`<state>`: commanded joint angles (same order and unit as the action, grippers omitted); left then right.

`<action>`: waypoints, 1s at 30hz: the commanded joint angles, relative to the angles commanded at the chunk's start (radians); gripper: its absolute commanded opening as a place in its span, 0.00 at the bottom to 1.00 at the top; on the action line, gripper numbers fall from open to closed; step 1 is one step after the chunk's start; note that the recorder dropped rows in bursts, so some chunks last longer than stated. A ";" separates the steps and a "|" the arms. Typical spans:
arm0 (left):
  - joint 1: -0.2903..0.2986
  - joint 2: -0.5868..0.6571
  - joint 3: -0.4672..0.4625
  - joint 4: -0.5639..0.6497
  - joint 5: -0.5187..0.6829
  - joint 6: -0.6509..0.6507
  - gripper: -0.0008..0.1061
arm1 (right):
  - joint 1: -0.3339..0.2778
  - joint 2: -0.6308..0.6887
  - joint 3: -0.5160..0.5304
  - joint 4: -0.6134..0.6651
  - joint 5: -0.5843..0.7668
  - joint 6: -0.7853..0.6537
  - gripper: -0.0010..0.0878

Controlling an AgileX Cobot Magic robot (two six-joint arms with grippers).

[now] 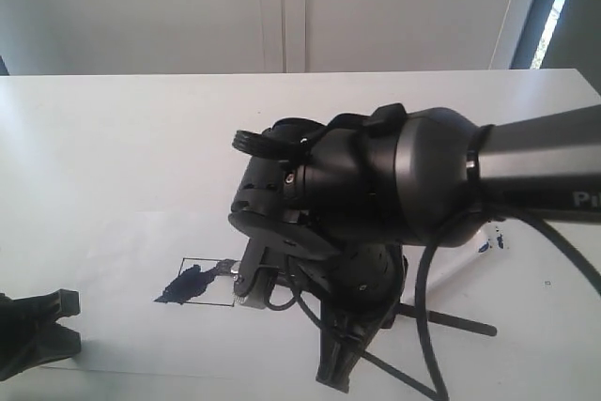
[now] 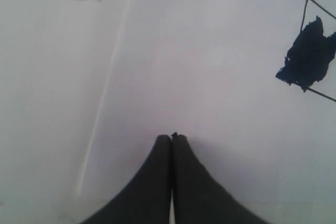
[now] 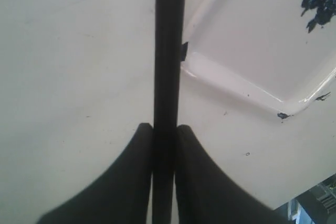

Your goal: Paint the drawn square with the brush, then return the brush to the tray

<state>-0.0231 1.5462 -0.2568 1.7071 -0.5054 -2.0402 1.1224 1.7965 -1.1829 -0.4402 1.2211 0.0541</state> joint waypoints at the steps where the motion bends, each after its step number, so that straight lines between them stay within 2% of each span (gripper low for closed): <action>1: 0.000 0.000 0.000 0.000 0.000 0.000 0.01 | 0.000 0.000 -0.002 0.024 0.000 -0.007 0.01; 5: 0.000 0.000 0.000 0.000 0.000 0.000 0.01 | 0.011 -0.003 -0.002 0.139 0.000 -0.059 0.01; 11: 0.000 0.000 0.000 0.000 0.002 -0.001 0.01 | 0.048 -0.040 -0.002 0.215 0.000 -0.104 0.01; 15: 0.000 0.000 0.000 0.000 -0.005 -0.001 0.01 | 0.054 -0.068 -0.002 0.206 0.000 -0.104 0.01; 19: 0.000 -0.014 -0.009 -0.016 -0.084 0.064 0.01 | 0.054 -0.107 -0.002 0.155 0.000 -0.091 0.01; 22: 0.000 -0.111 -0.012 -0.076 -0.150 0.117 0.01 | 0.054 -0.111 -0.002 0.127 0.000 -0.077 0.01; 30: 0.000 -0.286 -0.012 -0.032 -0.224 0.041 0.01 | 0.054 -0.109 -0.002 0.127 0.000 -0.077 0.01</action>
<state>-0.0231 1.2605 -0.2692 1.6750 -0.7295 -1.9993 1.1765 1.6876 -1.1847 -0.3137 1.2211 -0.0225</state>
